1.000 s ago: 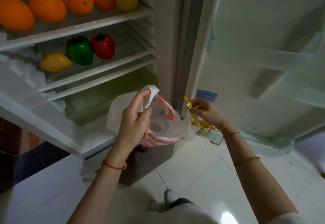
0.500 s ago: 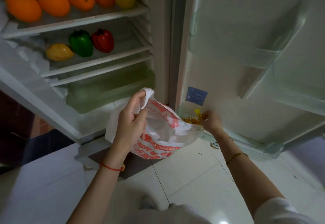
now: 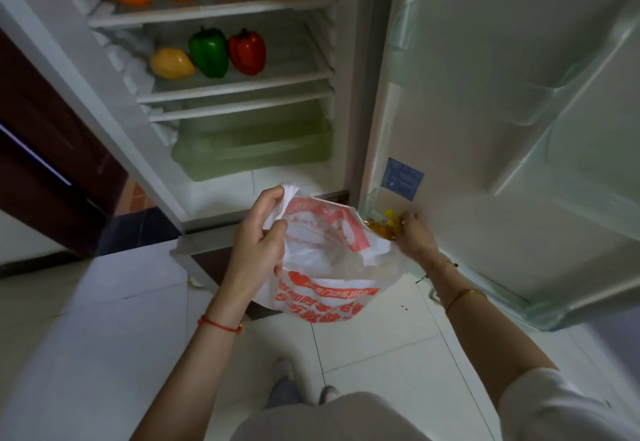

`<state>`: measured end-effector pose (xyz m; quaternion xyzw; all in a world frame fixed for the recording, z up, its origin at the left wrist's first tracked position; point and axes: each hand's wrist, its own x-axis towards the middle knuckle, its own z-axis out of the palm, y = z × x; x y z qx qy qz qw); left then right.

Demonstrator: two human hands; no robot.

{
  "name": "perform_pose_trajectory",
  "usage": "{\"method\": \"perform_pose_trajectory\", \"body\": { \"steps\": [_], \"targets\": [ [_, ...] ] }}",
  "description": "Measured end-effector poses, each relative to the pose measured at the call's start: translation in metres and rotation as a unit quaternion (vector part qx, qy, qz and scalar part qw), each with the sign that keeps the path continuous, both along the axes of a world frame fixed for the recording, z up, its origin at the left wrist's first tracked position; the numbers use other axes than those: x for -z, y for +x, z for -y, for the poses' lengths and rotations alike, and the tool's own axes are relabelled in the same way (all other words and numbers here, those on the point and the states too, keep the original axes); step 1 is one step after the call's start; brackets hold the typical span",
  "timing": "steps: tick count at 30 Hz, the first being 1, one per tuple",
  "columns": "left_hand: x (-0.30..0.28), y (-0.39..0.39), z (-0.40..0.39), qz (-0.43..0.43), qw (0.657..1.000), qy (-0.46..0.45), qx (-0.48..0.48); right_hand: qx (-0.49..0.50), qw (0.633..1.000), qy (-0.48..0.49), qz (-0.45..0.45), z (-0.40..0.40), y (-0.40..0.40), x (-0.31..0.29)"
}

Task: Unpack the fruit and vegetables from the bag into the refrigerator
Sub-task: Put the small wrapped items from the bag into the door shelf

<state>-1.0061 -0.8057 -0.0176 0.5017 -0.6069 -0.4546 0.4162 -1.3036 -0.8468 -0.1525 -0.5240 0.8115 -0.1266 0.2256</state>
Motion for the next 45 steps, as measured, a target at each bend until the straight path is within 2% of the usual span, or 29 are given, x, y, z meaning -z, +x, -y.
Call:
{"method": "perform_pose_trajectory", "body": {
  "steps": [9, 13, 18, 20, 22, 25, 31, 35, 40, 42, 45],
  "targets": [
    [0.009, -0.003, -0.011, 0.009, 1.000, 0.008, 0.008, 0.016, 0.996, -0.082, 0.006, -0.007, -0.005, -0.021],
    [0.005, -0.009, -0.012, 0.014, 1.000, -0.006, 0.016, 0.031, 0.988, -0.090, 0.122, -0.009, -0.015, -0.024],
    [0.001, -0.012, -0.009, 0.019, 0.999, -0.004, 0.033, 0.048, 0.940, -0.107, 0.321, -0.018, -0.017, -0.049],
    [-0.003, -0.015, -0.009, 0.004, 0.999, -0.002, 0.040, 0.039, 0.931, -0.109, 0.347, -0.020, -0.019, -0.055],
    [-0.004, -0.017, -0.008, 0.000, 0.999, -0.001, 0.046, 0.019, 0.949, -0.109, 0.294, -0.017, -0.022, -0.054],
    [0.001, -0.017, -0.007, 0.011, 0.999, 0.005, 0.046, 0.005, 0.987, -0.092, 0.136, -0.011, -0.025, -0.040],
    [0.006, -0.017, -0.007, 0.022, 0.999, 0.007, 0.043, -0.016, 0.999, 0.017, -0.038, -0.015, -0.017, -0.005],
    [0.008, -0.015, -0.008, 0.022, 0.999, 0.005, 0.035, -0.031, 0.996, 0.040, -0.073, -0.016, -0.012, 0.008],
    [0.013, -0.011, -0.007, 0.022, 1.000, 0.000, 0.018, -0.014, 0.996, 0.023, -0.082, -0.015, -0.010, 0.000],
    [0.013, -0.010, -0.008, 0.018, 1.000, 0.003, 0.009, -0.014, 0.997, -0.028, -0.075, -0.014, -0.006, -0.007],
    [0.015, -0.007, -0.011, 0.019, 1.000, 0.009, -0.012, -0.032, 0.990, -0.134, -0.009, -0.011, 0.009, -0.021]
  ]
}}
